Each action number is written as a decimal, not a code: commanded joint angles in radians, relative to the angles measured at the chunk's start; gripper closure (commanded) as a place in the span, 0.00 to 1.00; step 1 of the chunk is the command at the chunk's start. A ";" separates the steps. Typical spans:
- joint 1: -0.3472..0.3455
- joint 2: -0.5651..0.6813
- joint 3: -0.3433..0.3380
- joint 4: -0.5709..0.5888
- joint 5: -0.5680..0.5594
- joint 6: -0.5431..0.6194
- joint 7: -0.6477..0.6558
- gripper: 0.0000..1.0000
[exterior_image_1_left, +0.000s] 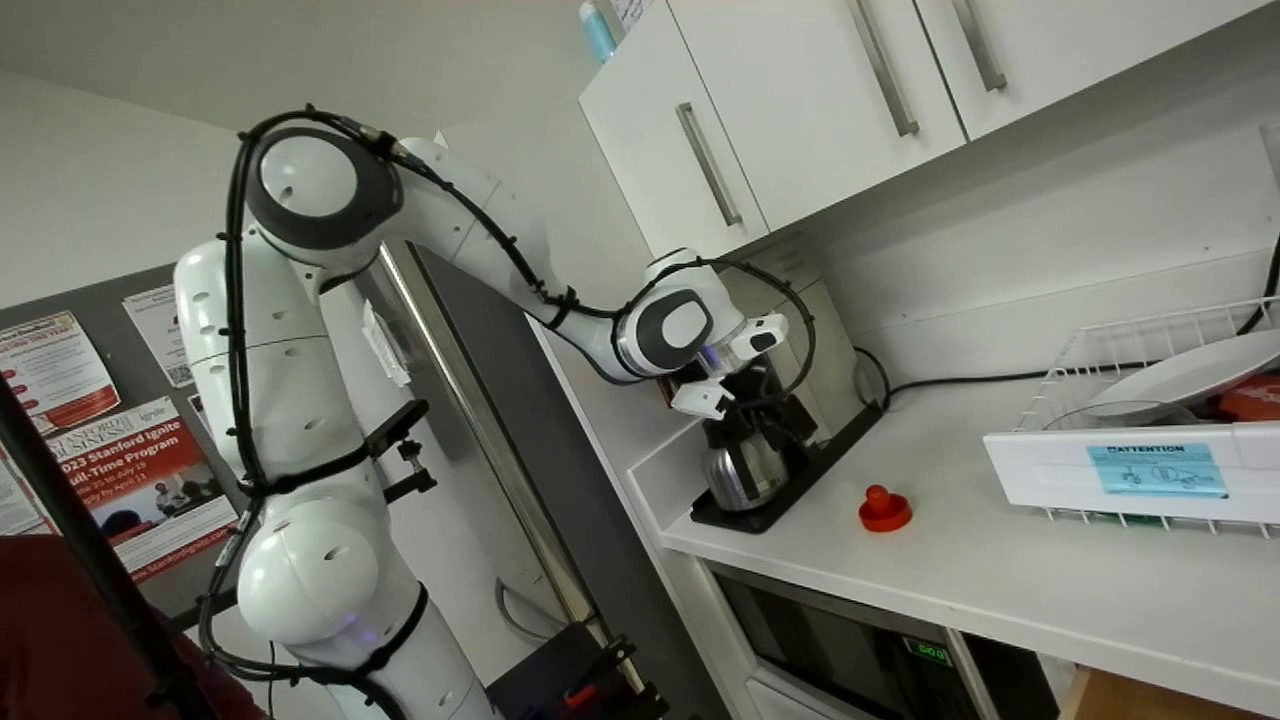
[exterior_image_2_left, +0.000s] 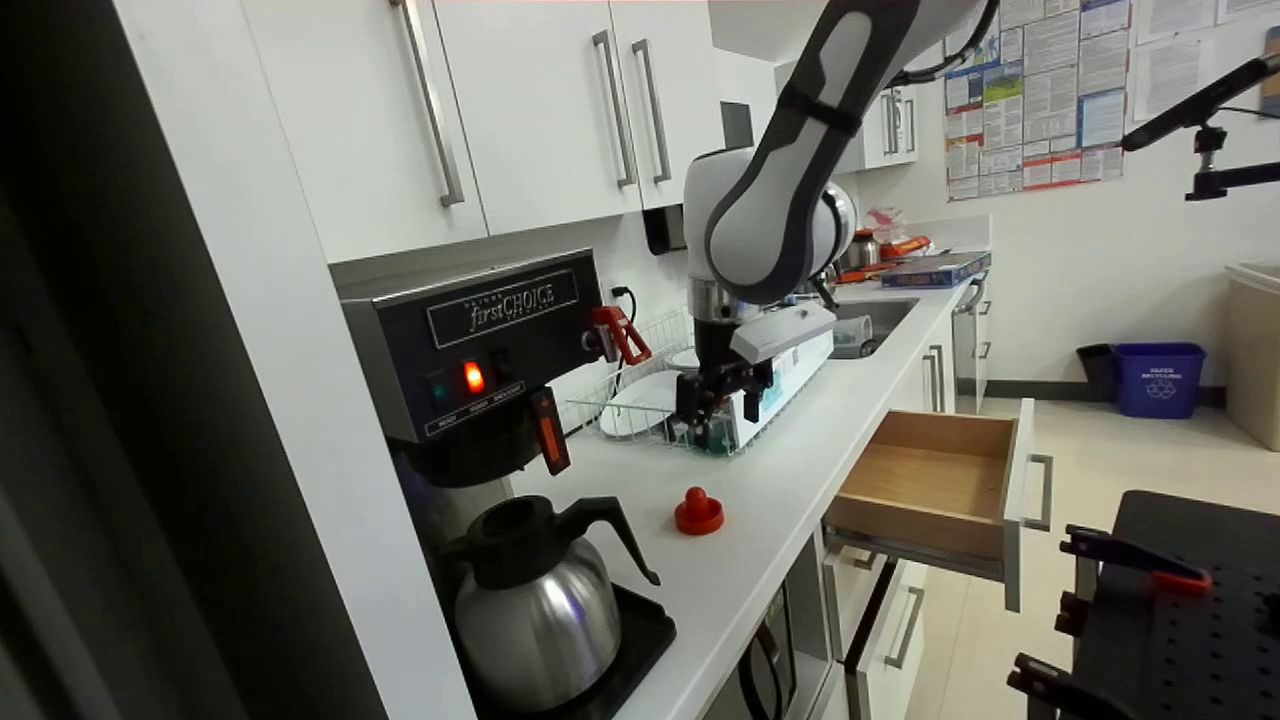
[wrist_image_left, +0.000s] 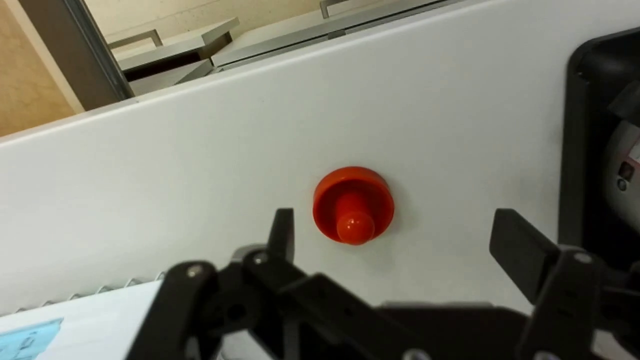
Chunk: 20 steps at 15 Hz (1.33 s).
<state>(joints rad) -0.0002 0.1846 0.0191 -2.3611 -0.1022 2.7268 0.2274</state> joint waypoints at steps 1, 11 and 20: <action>0.057 0.143 -0.053 0.131 -0.053 -0.024 0.075 0.00; 0.158 0.376 -0.159 0.330 -0.033 -0.013 0.132 0.00; 0.198 0.471 -0.211 0.417 -0.025 -0.030 0.172 0.00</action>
<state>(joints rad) 0.1716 0.6263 -0.1662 -1.9856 -0.1291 2.7255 0.3614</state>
